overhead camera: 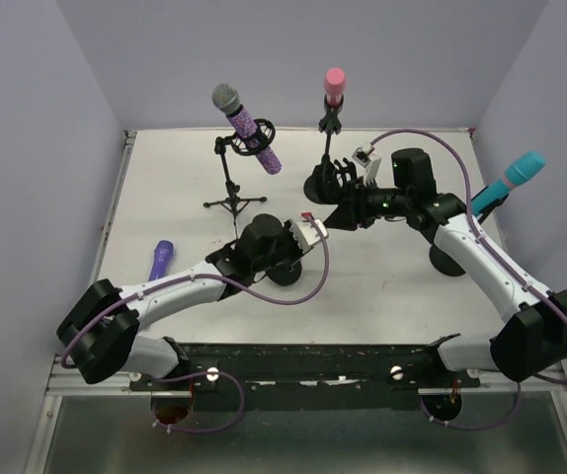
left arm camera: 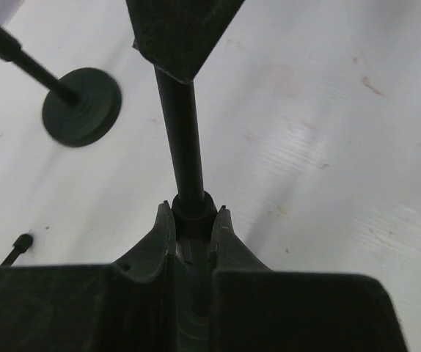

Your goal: Remove the microphone from the stand

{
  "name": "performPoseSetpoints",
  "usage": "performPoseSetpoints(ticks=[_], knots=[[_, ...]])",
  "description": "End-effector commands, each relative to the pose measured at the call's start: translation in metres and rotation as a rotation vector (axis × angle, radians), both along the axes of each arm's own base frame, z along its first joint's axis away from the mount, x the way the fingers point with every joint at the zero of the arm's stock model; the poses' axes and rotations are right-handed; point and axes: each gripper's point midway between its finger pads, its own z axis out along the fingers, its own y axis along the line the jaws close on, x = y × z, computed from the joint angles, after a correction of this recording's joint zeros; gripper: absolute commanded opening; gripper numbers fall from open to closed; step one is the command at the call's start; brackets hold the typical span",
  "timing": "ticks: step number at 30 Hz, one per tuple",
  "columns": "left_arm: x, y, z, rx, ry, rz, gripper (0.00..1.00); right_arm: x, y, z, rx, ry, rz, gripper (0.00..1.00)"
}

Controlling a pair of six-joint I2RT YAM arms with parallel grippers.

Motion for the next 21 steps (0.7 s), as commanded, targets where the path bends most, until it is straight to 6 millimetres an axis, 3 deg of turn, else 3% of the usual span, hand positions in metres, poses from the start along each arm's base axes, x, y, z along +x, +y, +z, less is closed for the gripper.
performPoseSetpoints(ticks=[1,5,7,9,10,12,13,17,21], knots=[[0.052,0.039,0.042,0.045,-0.254,0.423,0.00,-0.014,-0.007,-0.039,-0.027,0.345,-0.129,0.01],[0.037,0.031,0.008,0.083,-0.130,0.354,0.00,-0.017,-0.008,-0.059,-0.056,0.367,-0.104,0.01],[0.029,0.024,0.006,0.068,-0.098,0.299,0.00,-0.016,-0.006,-0.060,-0.052,0.358,-0.087,0.01],[0.011,0.011,0.006,0.061,-0.067,0.136,0.00,-0.017,-0.001,-0.051,-0.022,0.308,-0.021,0.01],[0.000,0.006,0.007,0.053,-0.041,0.040,0.08,-0.017,0.000,-0.046,-0.012,0.270,0.012,0.01],[-0.017,0.007,0.011,0.024,0.021,-0.086,0.58,-0.020,0.002,-0.038,0.001,0.181,0.094,0.01],[-0.024,0.010,0.013,0.007,0.052,-0.137,0.65,-0.023,0.003,-0.036,0.007,0.146,0.134,0.01],[-0.055,0.025,0.021,-0.072,0.108,-0.419,0.71,-0.033,0.003,-0.031,0.017,-0.011,0.266,0.01],[-0.065,0.028,0.012,-0.057,0.110,-0.554,0.70,-0.034,0.000,-0.035,-0.017,-0.101,0.325,0.01]])
